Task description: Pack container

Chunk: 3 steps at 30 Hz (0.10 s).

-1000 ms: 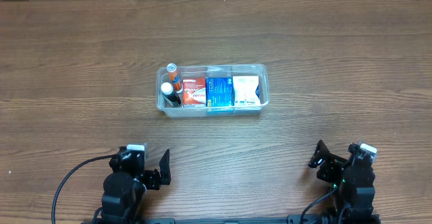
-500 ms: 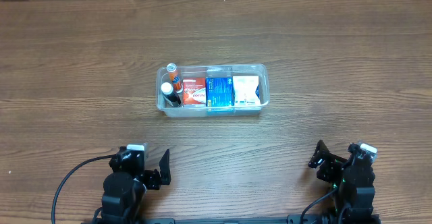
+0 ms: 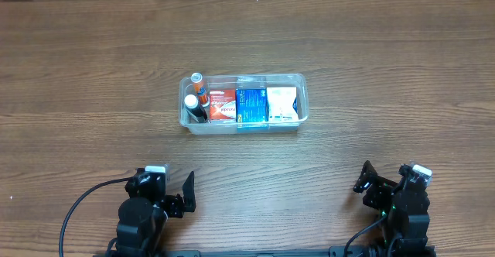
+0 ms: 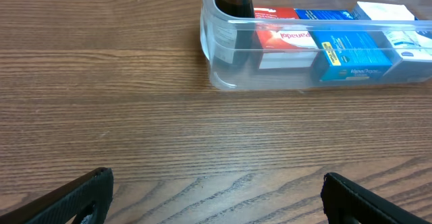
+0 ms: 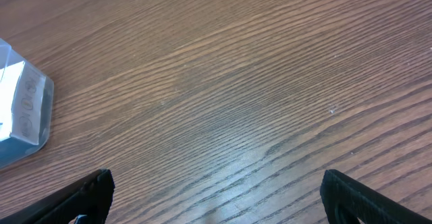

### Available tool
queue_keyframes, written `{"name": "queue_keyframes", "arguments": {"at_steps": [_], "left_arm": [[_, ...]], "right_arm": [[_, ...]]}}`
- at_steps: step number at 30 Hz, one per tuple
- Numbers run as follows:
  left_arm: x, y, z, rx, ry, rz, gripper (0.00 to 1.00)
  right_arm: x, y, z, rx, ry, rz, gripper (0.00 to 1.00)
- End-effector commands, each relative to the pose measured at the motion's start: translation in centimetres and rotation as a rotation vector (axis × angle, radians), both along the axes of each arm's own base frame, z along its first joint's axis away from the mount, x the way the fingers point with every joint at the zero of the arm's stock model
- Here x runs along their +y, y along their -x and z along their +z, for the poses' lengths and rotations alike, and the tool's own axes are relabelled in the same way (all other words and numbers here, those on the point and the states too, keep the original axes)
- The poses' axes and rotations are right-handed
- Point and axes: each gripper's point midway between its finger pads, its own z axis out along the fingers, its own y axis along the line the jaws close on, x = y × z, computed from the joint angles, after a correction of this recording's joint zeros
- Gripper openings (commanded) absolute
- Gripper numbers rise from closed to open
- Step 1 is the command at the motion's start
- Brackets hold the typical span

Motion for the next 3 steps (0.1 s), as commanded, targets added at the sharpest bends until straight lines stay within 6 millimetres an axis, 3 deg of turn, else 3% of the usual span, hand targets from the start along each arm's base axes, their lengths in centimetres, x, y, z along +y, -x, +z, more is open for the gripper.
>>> {"name": "queue_keyframes", "arguments": {"at_steps": [1, 3], "left_arm": [[-0.08, 0.00, -0.10, -0.007, -0.018, -0.013, 1.00], [-0.08, 0.00, -0.10, -0.007, -0.018, -0.013, 1.00]], "right_arm": [[-0.11, -0.06, 0.03, -0.010, 0.001, -0.006, 1.00], [-0.11, -0.07, 0.04, -0.011, 0.001, -0.006, 1.00]]}}
